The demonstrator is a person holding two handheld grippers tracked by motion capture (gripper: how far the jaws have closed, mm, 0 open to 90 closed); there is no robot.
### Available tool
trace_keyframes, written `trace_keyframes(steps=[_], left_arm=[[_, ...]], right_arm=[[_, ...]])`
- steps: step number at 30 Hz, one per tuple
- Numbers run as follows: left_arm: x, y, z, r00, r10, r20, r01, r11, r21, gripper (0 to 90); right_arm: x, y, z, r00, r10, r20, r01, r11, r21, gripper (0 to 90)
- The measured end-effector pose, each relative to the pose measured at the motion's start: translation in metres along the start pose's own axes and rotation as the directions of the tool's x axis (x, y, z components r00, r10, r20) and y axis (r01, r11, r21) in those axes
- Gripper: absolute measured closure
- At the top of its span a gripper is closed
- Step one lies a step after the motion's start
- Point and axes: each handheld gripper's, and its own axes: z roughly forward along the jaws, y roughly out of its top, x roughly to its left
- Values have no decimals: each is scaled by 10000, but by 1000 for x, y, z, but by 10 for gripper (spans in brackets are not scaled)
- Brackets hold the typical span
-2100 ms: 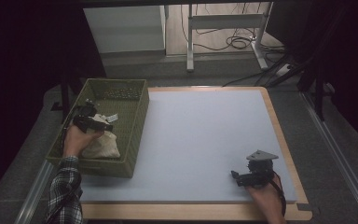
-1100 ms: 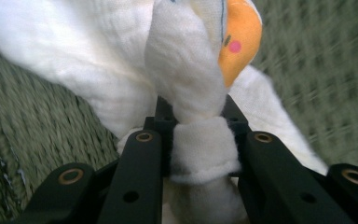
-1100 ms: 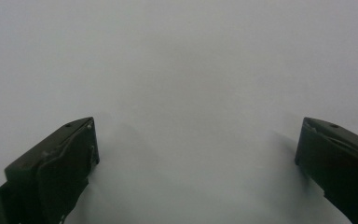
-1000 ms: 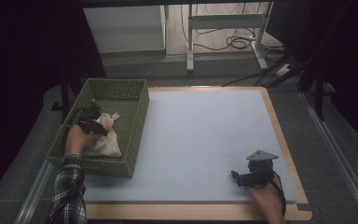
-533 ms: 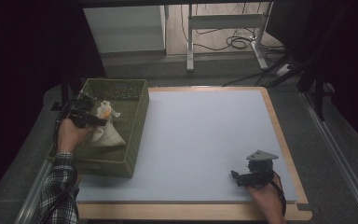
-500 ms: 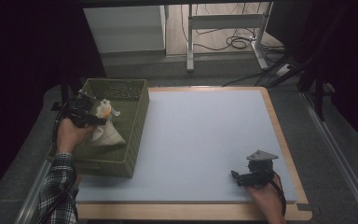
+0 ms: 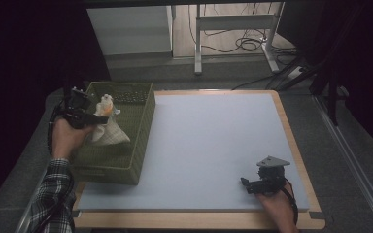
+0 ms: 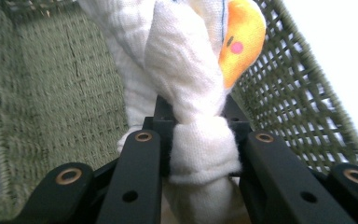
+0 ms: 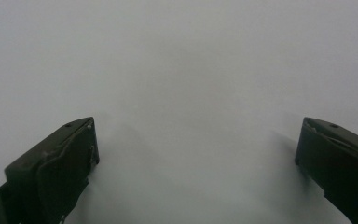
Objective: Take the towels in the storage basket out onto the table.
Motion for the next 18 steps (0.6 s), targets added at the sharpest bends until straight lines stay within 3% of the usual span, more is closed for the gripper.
trace_keyframes(steps=[9, 18], left_arm=[[-7, 6, -31, 9998, 52, 196, -41, 9985, -548, 742], [-16, 11, -48, 9987, 279, 416, -239, 9954, -933, 741]], right_arm=[[0, 0, 0, 10000, 0, -3, 0, 10000, -2, 0], [0, 0, 0, 10000, -2, -7, 2, 10000, -2, 0]])
